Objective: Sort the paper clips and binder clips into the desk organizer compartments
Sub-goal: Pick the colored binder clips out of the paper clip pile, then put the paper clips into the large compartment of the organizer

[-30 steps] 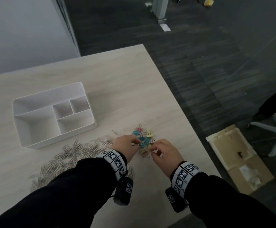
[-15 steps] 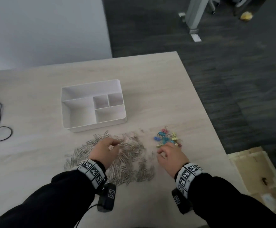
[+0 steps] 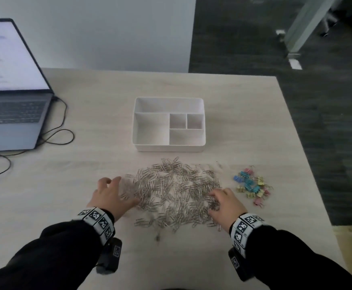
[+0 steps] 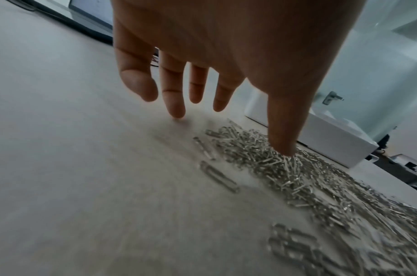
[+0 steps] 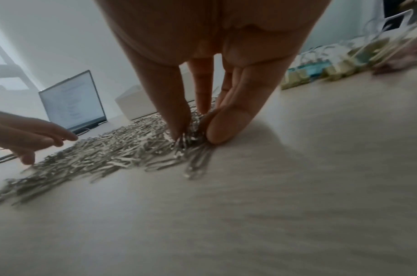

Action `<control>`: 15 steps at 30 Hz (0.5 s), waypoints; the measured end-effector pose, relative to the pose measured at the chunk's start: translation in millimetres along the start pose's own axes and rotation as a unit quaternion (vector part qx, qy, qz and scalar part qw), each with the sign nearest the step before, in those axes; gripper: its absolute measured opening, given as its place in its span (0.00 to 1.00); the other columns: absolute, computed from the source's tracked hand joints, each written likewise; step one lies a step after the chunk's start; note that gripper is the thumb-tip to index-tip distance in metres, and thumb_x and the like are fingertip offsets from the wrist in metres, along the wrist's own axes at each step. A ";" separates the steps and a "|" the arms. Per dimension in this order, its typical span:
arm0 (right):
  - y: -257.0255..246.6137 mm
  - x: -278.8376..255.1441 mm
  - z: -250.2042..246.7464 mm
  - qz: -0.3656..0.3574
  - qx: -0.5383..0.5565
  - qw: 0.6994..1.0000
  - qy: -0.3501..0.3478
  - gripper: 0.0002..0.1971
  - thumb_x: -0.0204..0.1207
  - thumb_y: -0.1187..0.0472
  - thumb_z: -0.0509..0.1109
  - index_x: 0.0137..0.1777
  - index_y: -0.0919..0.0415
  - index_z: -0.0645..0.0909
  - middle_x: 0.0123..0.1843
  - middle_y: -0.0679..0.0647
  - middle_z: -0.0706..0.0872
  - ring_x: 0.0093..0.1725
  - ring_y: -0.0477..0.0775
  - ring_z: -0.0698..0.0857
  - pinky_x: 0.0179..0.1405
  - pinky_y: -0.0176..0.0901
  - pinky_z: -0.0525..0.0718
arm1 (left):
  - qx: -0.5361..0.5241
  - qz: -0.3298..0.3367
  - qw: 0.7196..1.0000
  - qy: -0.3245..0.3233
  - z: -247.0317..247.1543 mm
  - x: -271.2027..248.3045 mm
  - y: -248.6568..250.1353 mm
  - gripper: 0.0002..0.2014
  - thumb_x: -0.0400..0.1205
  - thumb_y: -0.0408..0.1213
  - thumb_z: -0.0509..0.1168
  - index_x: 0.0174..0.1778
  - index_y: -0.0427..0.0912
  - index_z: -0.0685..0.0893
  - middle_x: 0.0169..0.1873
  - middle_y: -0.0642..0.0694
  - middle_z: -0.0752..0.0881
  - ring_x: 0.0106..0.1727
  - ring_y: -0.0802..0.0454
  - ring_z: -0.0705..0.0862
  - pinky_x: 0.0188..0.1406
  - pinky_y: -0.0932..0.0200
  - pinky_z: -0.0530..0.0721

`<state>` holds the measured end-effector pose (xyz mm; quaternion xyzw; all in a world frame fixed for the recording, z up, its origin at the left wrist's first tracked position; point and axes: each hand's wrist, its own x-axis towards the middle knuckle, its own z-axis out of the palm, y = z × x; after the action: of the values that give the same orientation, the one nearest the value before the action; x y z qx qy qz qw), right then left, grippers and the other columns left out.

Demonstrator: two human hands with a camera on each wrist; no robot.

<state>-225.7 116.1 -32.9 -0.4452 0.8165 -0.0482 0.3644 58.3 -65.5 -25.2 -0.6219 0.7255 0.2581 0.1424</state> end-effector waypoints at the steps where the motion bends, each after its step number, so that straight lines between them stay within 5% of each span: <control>1: -4.6 2.8 1.5 -0.016 0.003 1.000 -0.004 0.27 0.75 0.54 0.75 0.73 0.46 0.72 0.71 0.51 0.72 0.58 0.49 0.81 0.63 0.41 0.81 | 0.004 0.002 1.000 -0.012 1.4 -2.9 -4.1 0.55 0.58 0.76 0.70 0.79 0.56 0.62 0.75 0.44 0.61 0.68 0.38 0.77 0.66 0.42 0.81; 4: -19.0 11.2 -1.6 -0.042 0.001 0.999 0.018 0.29 0.73 0.47 0.75 0.73 0.44 0.71 0.73 0.50 0.69 0.56 0.47 0.81 0.61 0.41 0.81 | 0.012 0.027 0.999 -0.033 6.1 -9.3 -6.1 0.60 0.51 0.76 0.72 0.78 0.59 0.59 0.74 0.45 0.61 0.65 0.39 0.80 0.65 0.45 0.82; 7: -24.2 22.6 -11.0 0.003 -0.001 0.998 0.055 0.42 0.66 0.35 0.76 0.78 0.41 0.62 0.76 0.50 0.62 0.54 0.48 0.81 0.55 0.43 0.83 | 0.020 0.048 0.998 -0.044 6.3 -9.2 -0.1 0.61 0.50 0.74 0.75 0.78 0.60 0.54 0.72 0.45 0.61 0.63 0.40 0.81 0.64 0.44 0.83; 10: -26.9 29.0 -14.9 0.035 -0.026 0.999 0.014 0.52 0.59 0.29 0.77 0.80 0.38 0.53 0.79 0.48 0.54 0.59 0.55 0.82 0.50 0.45 0.86 | 0.025 0.060 0.997 -0.046 5.6 -2.9 13.1 0.62 0.51 0.74 0.75 0.78 0.60 0.52 0.69 0.44 0.62 0.59 0.39 0.83 0.60 0.42 0.85; 15: -36.4 29.7 -1.7 -0.023 -0.078 0.997 0.000 0.43 0.65 0.36 0.76 0.79 0.38 0.59 0.75 0.51 0.60 0.54 0.49 0.81 0.57 0.42 0.85 | 0.057 0.112 0.991 -0.054 13.1 2.0 35.8 0.52 0.57 0.69 0.76 0.74 0.64 0.56 0.63 0.45 0.64 0.51 0.40 0.86 0.54 0.45 0.88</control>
<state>-211.6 71.3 -33.5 -0.4911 0.8073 0.0073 0.3272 21.5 -56.6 -30.0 -0.5126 0.7954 0.2639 0.1872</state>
